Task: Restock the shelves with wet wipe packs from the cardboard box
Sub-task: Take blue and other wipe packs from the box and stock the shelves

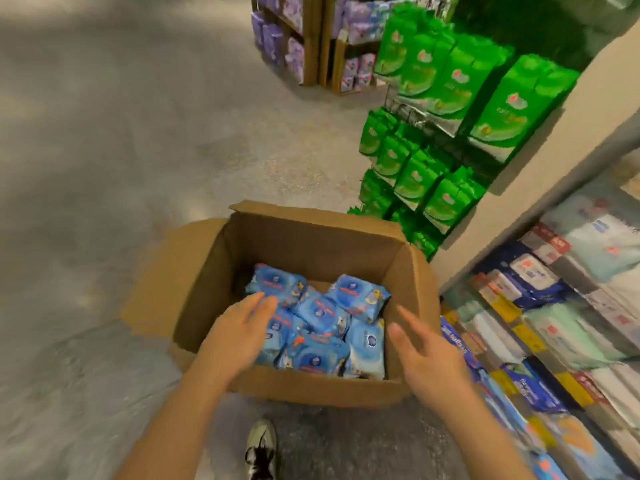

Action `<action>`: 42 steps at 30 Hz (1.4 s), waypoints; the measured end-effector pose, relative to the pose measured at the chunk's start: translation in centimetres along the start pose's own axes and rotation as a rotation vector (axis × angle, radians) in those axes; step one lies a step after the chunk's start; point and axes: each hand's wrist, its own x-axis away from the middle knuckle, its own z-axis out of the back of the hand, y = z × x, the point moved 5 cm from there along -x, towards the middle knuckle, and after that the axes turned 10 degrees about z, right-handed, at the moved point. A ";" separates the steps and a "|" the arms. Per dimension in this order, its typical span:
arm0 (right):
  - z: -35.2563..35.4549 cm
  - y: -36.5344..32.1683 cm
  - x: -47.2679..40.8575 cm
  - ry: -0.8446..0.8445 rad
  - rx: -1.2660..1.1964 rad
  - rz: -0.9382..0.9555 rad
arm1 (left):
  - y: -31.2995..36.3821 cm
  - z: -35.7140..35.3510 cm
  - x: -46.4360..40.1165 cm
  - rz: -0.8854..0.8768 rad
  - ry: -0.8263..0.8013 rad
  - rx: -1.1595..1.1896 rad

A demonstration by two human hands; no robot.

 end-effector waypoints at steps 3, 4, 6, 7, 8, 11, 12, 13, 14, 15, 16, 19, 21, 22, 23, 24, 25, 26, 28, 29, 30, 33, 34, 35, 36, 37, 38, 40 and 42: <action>-4.4 -1.6 -2.9 -0.031 -0.056 0.021 | -2.7 3.0 -3.8 0.051 -0.004 -0.031; -5.7 -2.1 -3.7 -0.055 -0.049 0.030 | -3.4 3.6 -4.9 0.071 -0.016 -0.019; -8.0 -2.6 -5.2 -0.082 -0.015 0.015 | -5.0 4.2 -6.8 0.120 -0.054 0.004; -9.0 -2.5 -6.0 -0.091 -0.015 0.002 | -5.5 4.2 -7.6 0.138 -0.072 0.012; -9.8 -2.4 -6.7 -0.102 -0.004 -0.002 | -6.1 4.0 -8.3 0.154 -0.088 0.020; -12.6 -1.6 -8.8 -0.190 0.065 0.007 | -7.1 3.1 -10.0 0.186 -0.130 0.014; -13.6 -0.9 -9.5 -0.241 0.109 0.006 | -7.5 2.5 -10.6 0.198 -0.144 0.009; -14.7 -0.3 -10.2 -0.292 0.147 0.008 | -8.0 2.0 -11.2 0.207 -0.159 0.007; -15.7 0.4 -11.0 -0.346 0.182 0.006 | -8.5 1.4 -11.8 0.218 -0.167 0.011; -16.9 1.1 -11.9 -0.394 0.201 0.004 | -9.0 0.8 -12.4 0.229 -0.170 0.018; -18.0 2.0 -12.8 -0.445 0.215 -0.003 | -9.4 0.3 -13.1 0.238 -0.169 0.023; -21.7 4.9 -16.2 -0.585 0.309 0.028 | -10.6 -1.3 -14.8 0.272 -0.144 0.029; -24.1 6.8 -18.5 -0.673 0.403 0.108 | -11.3 -2.3 -15.9 0.285 -0.125 0.032; -25.3 7.7 -19.4 -0.727 0.454 0.148 | -11.6 -2.8 -16.3 0.291 -0.117 0.027; -26.5 8.6 -20.2 -0.780 0.498 0.188 | -12.0 -3.2 -16.7 0.295 -0.110 0.015; -27.7 9.5 -20.7 -0.828 0.536 0.229 | -12.4 -3.5 -17.0 0.299 -0.100 0.002; -28.8 10.4 -21.2 -0.865 0.564 0.264 | -12.8 -3.8 -17.3 0.307 -0.090 -0.006; -29.8 11.3 -21.6 -0.890 0.590 0.288 | -13.2 -4.0 -17.4 0.316 -0.078 -0.013; -31.4 13.0 -22.2 -0.914 0.636 0.323 | -13.8 -4.3 -17.7 0.342 -0.061 -0.022; -32.0 13.7 -22.2 -0.919 0.664 0.337 | -14.0 -4.3 -17.8 0.352 -0.053 -0.022; -32.3 14.2 -22.1 -0.923 0.694 0.345 | -14.1 -4.3 -17.9 0.356 -0.044 -0.018; -32.8 14.8 -22.0 -0.896 0.738 0.329 | -14.1 -4.4 -17.9 0.357 -0.043 0.006; -32.9 14.8 -22.1 -0.888 0.741 0.327 | -14.0 -4.4 -17.9 0.360 -0.057 0.013; -33.0 14.8 -22.2 -0.885 0.744 0.332 | -14.0 -4.5 -17.9 0.364 -0.077 0.013; -33.2 14.7 -22.3 -0.890 0.745 0.344 | -13.9 -4.6 -17.9 0.364 -0.094 0.004; -33.3 14.6 -22.3 -0.907 0.735 0.356 | -13.8 -4.6 -17.9 0.361 -0.109 -0.010; -33.4 14.6 -22.2 -0.926 0.692 0.355 | -13.7 -4.6 -17.9 0.353 -0.119 -0.027; -33.1 14.5 -21.9 -0.926 0.542 0.310 | -13.6 -4.6 -17.9 0.338 -0.125 -0.044; -32.3 14.2 -21.5 -0.891 0.473 0.293 | -13.3 -4.5 -17.7 0.331 -0.132 -0.050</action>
